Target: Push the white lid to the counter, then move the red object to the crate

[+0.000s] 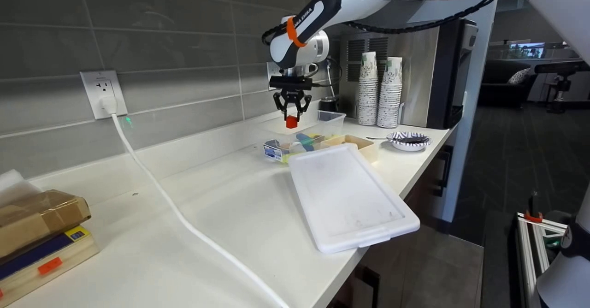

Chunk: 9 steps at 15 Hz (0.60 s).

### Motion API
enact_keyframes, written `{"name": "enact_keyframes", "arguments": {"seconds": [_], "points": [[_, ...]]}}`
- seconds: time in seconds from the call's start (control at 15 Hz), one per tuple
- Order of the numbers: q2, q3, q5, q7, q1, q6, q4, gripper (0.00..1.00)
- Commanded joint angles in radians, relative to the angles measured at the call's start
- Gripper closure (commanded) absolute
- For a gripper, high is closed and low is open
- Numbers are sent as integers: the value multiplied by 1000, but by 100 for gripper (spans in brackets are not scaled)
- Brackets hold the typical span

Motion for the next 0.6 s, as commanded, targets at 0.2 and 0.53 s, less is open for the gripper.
{"name": "enact_keyframes", "arguments": {"seconds": [0.2,0.53], "points": [[-263,-30,-60,49,57,16,-304,77],[-429,-32,-146,94,68,39,-518,77]]}}
